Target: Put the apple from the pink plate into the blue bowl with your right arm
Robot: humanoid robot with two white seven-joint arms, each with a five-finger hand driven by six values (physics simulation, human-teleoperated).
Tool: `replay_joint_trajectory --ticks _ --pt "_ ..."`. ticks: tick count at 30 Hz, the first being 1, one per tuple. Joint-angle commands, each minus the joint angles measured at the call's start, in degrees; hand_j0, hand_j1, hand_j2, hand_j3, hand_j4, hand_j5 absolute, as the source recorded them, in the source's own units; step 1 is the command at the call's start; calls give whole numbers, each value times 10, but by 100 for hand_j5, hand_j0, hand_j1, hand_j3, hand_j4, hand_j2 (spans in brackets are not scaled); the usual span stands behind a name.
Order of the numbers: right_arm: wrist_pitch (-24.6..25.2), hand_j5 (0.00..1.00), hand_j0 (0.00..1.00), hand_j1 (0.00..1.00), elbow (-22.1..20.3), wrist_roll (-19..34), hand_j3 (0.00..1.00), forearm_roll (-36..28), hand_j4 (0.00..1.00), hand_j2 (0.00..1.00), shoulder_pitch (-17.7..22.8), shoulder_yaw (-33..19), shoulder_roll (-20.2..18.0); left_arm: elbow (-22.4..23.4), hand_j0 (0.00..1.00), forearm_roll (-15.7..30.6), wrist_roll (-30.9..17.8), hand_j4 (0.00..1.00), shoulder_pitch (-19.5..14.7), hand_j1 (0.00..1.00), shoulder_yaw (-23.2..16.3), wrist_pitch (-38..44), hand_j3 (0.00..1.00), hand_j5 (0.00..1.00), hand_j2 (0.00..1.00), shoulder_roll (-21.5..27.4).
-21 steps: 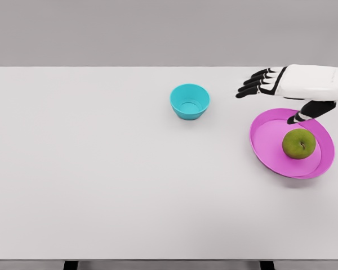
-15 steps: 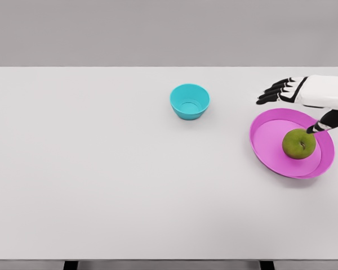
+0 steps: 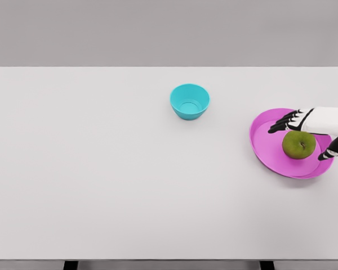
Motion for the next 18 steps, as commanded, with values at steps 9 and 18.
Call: replay_joint_trajectory --ticks 9,18 --pt "1 100 100 100 86 -5 100 19 100 100 12 5 49 0 100 0 0 100 0 100 0 0 100 100 100 0" --pt "1 100 100 100 118 -13 100 28 100 100 24 5 70 0 100 0 0 100 0 100 0 0 100 100 100 0"
